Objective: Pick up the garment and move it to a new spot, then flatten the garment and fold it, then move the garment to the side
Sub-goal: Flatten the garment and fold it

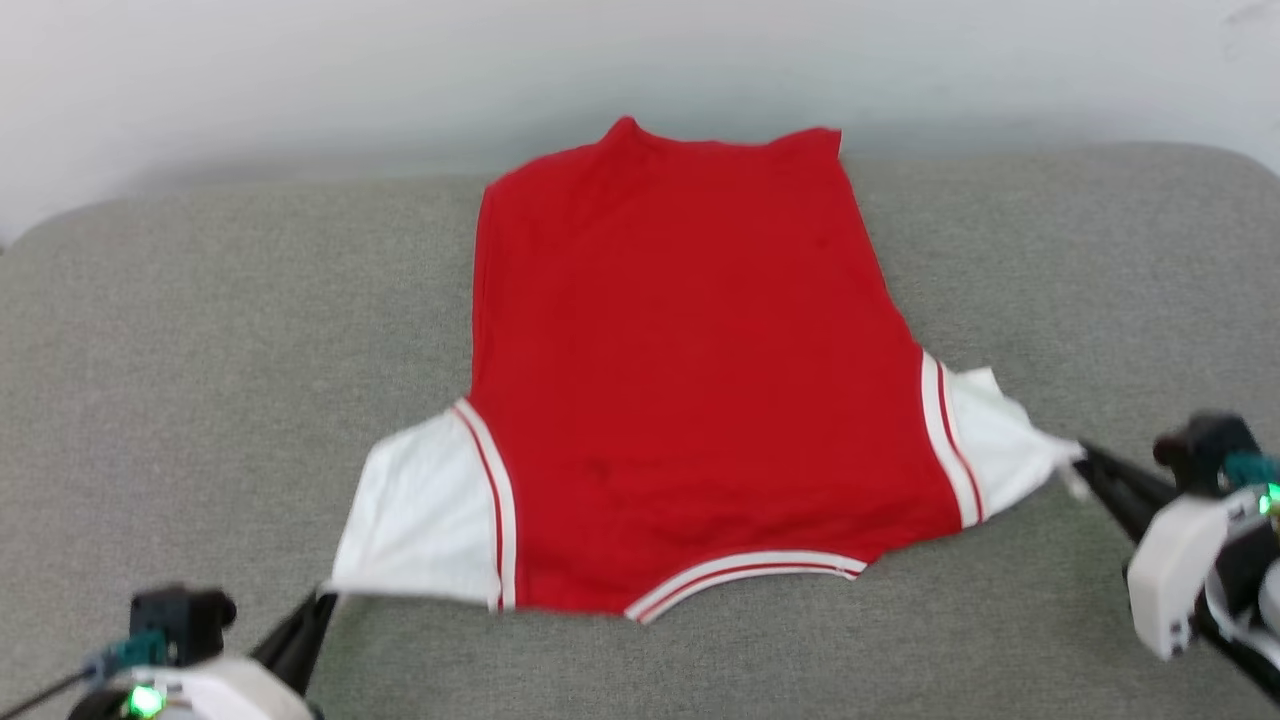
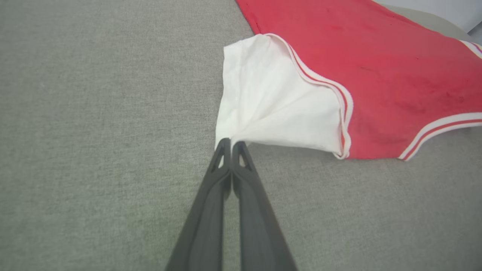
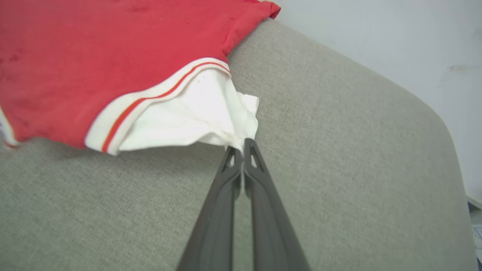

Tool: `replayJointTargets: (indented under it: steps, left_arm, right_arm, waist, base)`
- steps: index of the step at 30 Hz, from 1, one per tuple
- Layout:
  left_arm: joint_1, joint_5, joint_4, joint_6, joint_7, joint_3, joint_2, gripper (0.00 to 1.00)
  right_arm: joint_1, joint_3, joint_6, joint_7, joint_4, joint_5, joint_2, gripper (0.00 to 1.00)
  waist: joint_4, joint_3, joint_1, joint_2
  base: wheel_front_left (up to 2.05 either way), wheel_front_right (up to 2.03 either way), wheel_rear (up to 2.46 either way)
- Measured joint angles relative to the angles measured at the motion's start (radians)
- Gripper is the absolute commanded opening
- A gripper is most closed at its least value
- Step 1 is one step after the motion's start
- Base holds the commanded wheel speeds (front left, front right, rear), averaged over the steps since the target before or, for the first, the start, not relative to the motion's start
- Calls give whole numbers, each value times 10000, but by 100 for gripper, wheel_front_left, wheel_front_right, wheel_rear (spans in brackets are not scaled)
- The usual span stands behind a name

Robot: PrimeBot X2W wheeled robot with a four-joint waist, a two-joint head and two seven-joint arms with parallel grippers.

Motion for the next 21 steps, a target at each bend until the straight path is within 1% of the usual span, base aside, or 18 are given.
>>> replayJointTargets:
  steps: [5,7,11,14,17,18,19,20,21]
  left_arm:
    - [1270,-13,-211,148,-23,-10,94,0]
    - [1716,-65,-347,314,-23,121,100,0]
    - [2524,-88,-698,485,-25,278,173,0]
    - [2926,-10,-888,673,-25,493,174,0]
    - [3067,188,-1051,734,-25,719,128,0]
    - [3063,259,-1103,738,-25,784,84,0]
    - [3051,326,-1166,738,-25,840,46,0]
    - [3015,437,-1220,765,-25,876,12,0]
    - [2940,552,-1264,769,-25,882,-4,0]
  right_arm:
    - [1921,-702,0,215,-594,174,-270,0]
    - [2704,-1076,0,303,-903,157,-349,0]
    - [4189,-1722,2,792,-1647,117,-474,0]
    - [4857,-2297,2,1214,-2205,-56,-581,0]
    - [5291,-2974,2,1628,-2725,-234,-550,0]
    - [5352,-3200,2,1791,-2865,-295,-522,2]
    - [5374,-3427,2,1975,-3003,-364,-485,42]
    - [5381,-3657,2,2161,-3139,-468,-454,100]
    - [5381,-3916,2,2272,-3287,-581,-424,100]
  waist:
    - [-12,-405,0,-1]
    - [2,-542,0,0]
    - [24,-668,0,0]
    - [22,-643,0,0]
    - [56,-547,1,0]
    - [69,-508,1,0]
    - [82,-465,2,0]
    - [97,-416,1,0]
    - [116,-368,2,0]
  base:
    - [0,0,0]
    - [0,0,0]
    - [0,0,0]
    - [0,0,0]
    - [0,0,0]
    - [0,0,0]
    - [0,0,0]
    - [0,0,0]
    - [0,0,0]
